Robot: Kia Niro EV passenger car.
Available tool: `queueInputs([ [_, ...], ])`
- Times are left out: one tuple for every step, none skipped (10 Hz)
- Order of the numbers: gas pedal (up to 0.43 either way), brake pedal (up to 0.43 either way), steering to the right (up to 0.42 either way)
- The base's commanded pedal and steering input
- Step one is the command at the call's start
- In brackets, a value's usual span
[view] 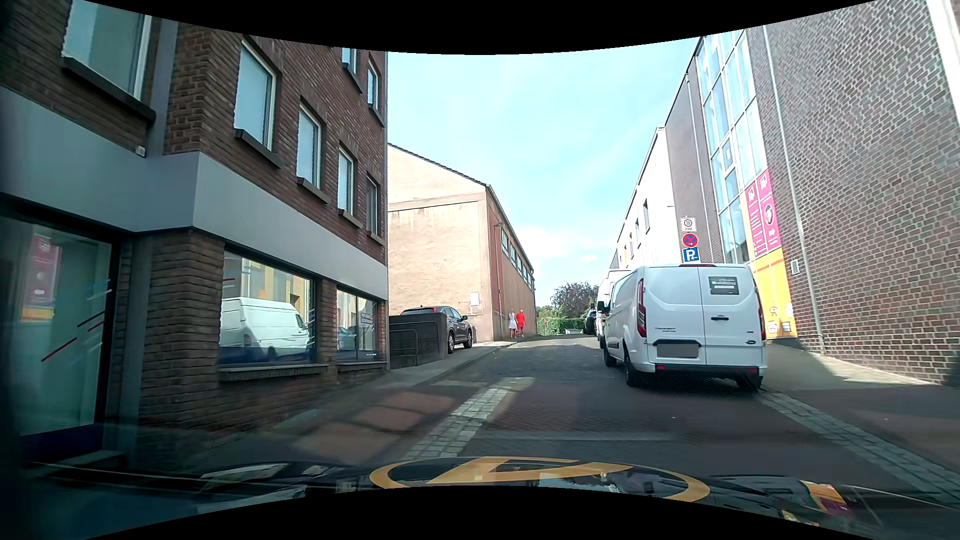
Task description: Follow the waypoints while adhering to traffic rules and regulations
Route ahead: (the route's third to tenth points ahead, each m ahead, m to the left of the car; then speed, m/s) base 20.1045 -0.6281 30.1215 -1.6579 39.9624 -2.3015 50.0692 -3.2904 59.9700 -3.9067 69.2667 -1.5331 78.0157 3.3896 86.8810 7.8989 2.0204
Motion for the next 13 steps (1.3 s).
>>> queueInputs([
  [0.110,0.000,-0.222],
  [0.098,0.000,-0.192],
  [0.087,0.000,-0.162],
  [0.087,0.000,-0.139],
  [0.087,0.000,-0.103],
  [0.098,0.000,-0.065],
  [0.098,0.000,-0.041],
  [0.130,0.000,-0.018],
  [0.138,0.000,-0.008],
  [0.138,0.000,0.006],
  [0.150,0.000,0.027],
  [0.150,0.000,0.042],
  [0.150,0.000,0.054],
])
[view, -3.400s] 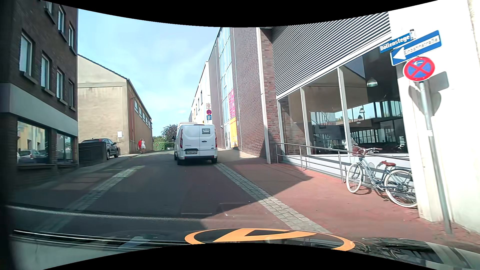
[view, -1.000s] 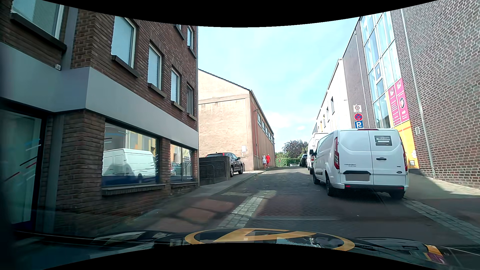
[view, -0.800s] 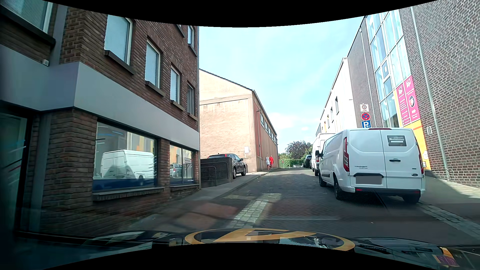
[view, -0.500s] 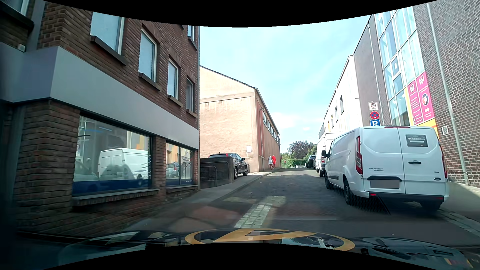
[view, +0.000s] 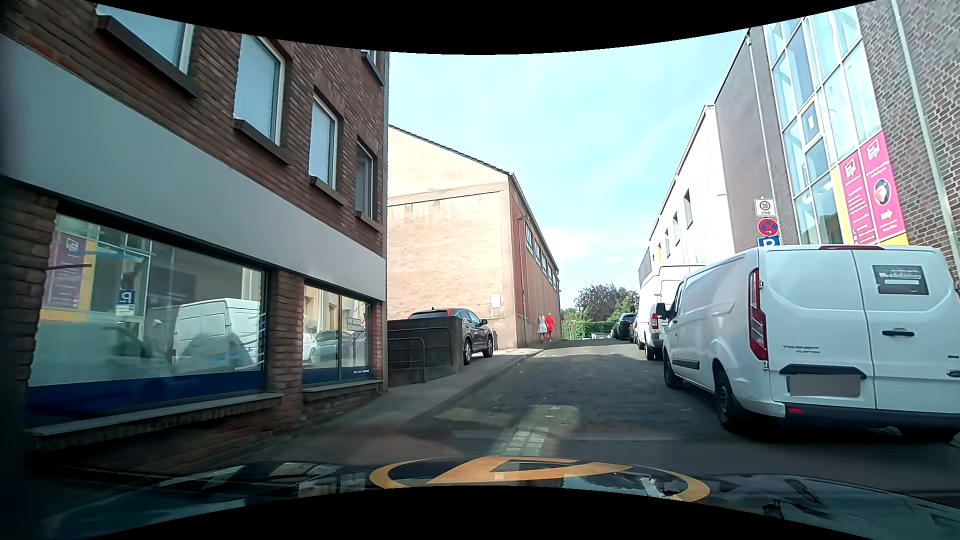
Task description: Follow the waypoints while adhering to traffic rules and regulations
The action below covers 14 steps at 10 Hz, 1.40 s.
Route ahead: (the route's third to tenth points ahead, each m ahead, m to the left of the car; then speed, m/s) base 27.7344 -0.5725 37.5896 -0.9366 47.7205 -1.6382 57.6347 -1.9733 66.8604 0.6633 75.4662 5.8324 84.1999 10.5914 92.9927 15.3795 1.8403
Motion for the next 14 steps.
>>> queueInputs([
  [0.150,0.000,0.055],
  [0.150,0.000,0.056],
  [0.150,0.000,0.062],
  [0.150,0.000,0.078],
  [0.150,0.000,0.092],
  [0.150,0.000,0.098],
  [0.157,0.000,0.100],
  [0.157,0.000,0.105],
  [0.157,0.000,0.117],
  [0.157,0.000,0.138],
  [0.169,0.000,0.152],
  [0.169,0.000,0.154],
  [0.169,0.000,0.148],
  [0.169,0.000,0.139],
])
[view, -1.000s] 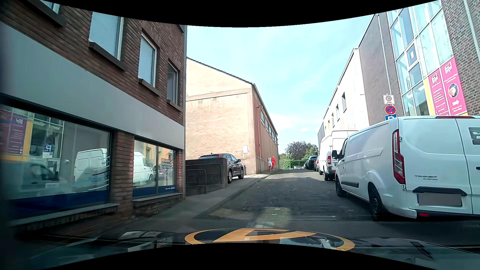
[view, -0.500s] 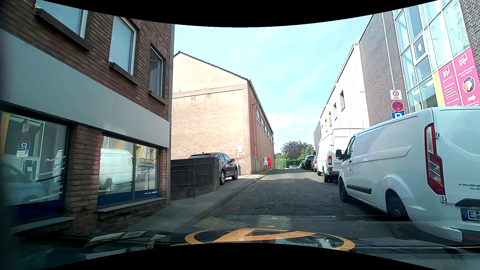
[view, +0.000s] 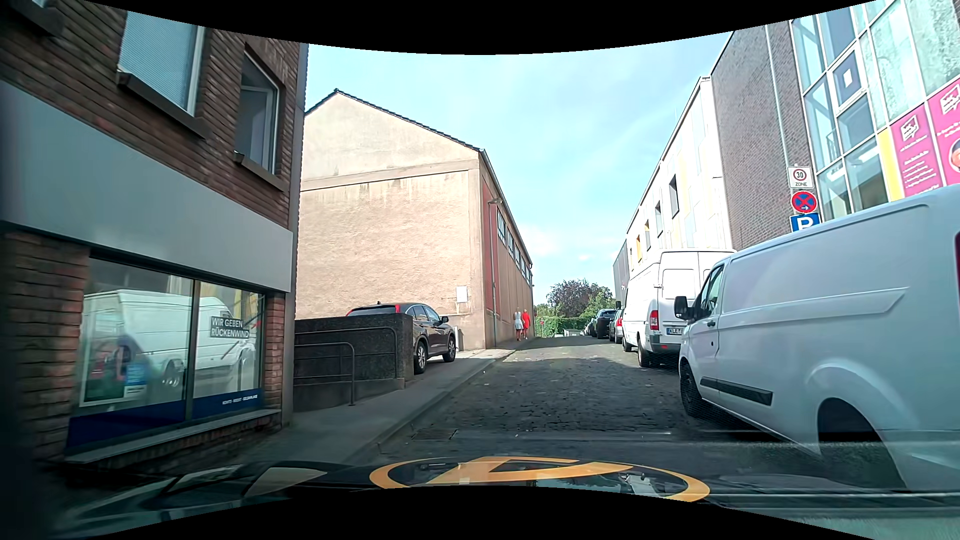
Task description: Follow the waypoints while adhering to traffic rules and regulations
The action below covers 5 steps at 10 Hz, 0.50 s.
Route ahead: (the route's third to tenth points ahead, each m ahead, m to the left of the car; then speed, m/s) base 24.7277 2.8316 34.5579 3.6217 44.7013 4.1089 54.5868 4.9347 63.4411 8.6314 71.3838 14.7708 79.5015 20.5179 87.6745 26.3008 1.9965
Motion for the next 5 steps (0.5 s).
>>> queueInputs([
  [0.169,0.000,0.130],
  [0.169,0.000,0.115],
  [0.169,0.000,0.099],
  [0.169,0.000,0.090],
  [0.169,0.000,0.084],
])
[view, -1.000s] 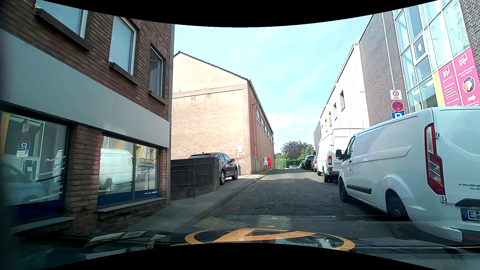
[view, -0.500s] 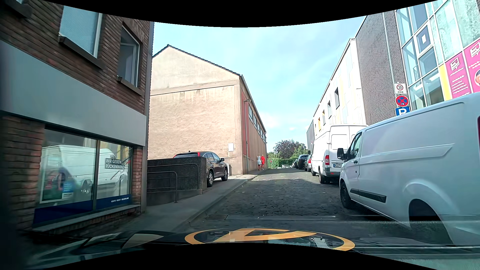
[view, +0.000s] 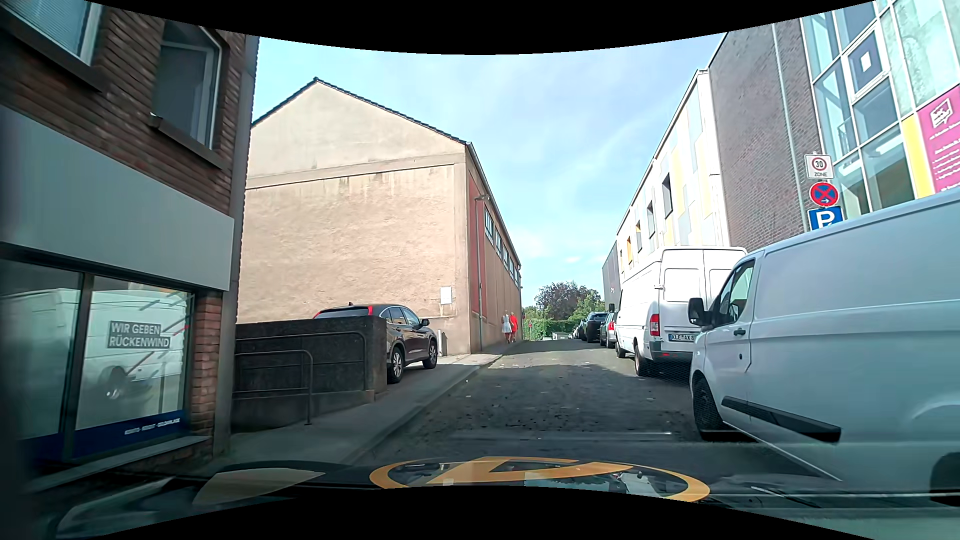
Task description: Follow the waypoints while adhering to traffic rules and regulations
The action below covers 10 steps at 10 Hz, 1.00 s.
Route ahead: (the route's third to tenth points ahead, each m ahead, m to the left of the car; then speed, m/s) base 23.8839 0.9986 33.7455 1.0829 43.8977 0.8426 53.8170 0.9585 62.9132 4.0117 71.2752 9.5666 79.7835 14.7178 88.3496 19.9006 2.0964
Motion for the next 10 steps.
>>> queueInputs([
  [0.169,0.000,0.079],
  [0.169,0.000,0.075],
  [0.169,0.000,0.072],
  [0.169,0.000,0.067],
  [0.169,0.000,0.059],
  [0.169,0.000,0.049],
  [0.169,0.000,0.046],
  [0.169,0.000,0.045],
  [0.169,0.000,0.042],
  [0.169,0.000,0.040],
])
